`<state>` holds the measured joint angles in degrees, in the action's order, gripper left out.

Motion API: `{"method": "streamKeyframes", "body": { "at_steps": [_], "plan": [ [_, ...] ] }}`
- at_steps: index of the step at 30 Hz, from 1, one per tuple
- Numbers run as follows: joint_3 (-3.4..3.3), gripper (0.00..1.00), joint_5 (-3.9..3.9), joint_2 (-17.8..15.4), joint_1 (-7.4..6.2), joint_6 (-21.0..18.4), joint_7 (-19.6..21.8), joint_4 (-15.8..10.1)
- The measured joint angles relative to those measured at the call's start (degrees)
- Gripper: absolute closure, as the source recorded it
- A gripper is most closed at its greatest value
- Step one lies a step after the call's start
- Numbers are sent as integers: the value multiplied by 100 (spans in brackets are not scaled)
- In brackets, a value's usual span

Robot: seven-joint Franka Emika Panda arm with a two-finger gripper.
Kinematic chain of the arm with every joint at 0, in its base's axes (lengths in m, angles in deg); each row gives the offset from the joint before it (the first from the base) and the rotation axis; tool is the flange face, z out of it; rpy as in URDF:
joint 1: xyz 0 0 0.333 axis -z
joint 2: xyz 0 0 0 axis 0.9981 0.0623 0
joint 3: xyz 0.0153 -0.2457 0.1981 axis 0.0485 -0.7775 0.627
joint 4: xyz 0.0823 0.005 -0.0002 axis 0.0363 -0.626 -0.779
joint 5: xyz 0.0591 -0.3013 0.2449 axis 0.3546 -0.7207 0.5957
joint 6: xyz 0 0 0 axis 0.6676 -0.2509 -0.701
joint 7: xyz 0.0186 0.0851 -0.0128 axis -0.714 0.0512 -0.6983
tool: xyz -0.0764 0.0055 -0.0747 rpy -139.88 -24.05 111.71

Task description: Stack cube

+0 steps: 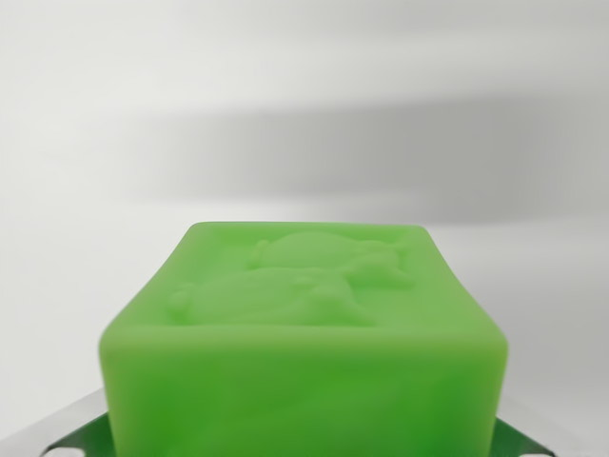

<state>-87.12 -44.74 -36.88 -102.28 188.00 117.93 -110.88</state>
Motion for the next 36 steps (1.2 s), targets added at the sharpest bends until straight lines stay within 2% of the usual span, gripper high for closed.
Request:
{"method": "streamKeyframes", "body": {
  "at_steps": [36],
  "plan": [
    [19, 100, 87, -1142, -292, 61, 2067, -1188]
  ]
}}
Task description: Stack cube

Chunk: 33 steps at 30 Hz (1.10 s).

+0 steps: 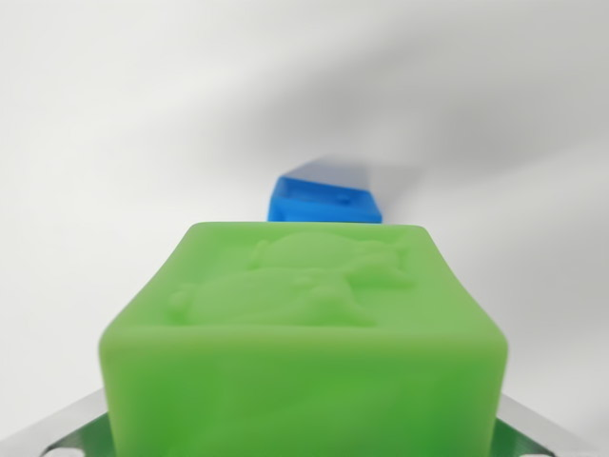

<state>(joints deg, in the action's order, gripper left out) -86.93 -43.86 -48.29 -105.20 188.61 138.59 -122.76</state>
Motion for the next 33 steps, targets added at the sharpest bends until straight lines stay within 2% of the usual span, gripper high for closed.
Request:
{"method": "streamKeyframes", "body": {
  "at_steps": [11, 21, 33],
  "plan": [
    [28, 100, 23, -246, -69, 55, 488, -275],
    [27, 100, 17, 236, -70, 536, 525, -321],
    [20, 100, -33, 723, -70, 1039, 563, -331]
  ]
}}
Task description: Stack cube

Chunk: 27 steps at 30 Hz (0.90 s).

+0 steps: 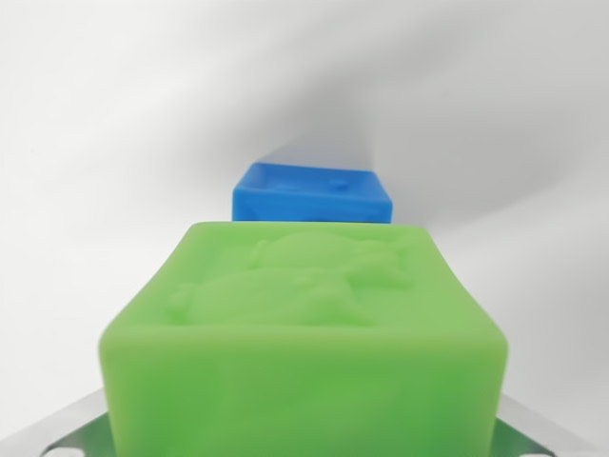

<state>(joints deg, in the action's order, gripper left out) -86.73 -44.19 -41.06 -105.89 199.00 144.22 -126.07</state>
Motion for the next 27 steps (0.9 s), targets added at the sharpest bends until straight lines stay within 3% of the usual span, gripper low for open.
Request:
{"method": "streamKeyframes", "body": {
  "at_steps": [27],
  "plan": [
    [-51, 100, -86, 660, -32, 608, 68, 51]
  ]
}}
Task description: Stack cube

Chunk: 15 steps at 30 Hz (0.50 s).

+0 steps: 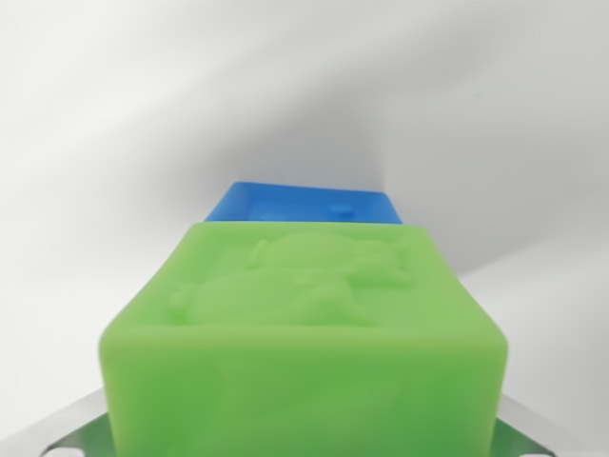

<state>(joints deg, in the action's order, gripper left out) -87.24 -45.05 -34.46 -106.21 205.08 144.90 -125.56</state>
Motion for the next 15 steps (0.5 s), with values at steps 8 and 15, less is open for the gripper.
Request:
{"method": "streamKeyframes", "body": {
  "at_steps": [8, 15],
  "plan": [
    [-9, 0, -1, 32, -7, 29, 1, 5],
    [-9, 0, -1, 32, -9, 30, 2, 6]
  ]
}}
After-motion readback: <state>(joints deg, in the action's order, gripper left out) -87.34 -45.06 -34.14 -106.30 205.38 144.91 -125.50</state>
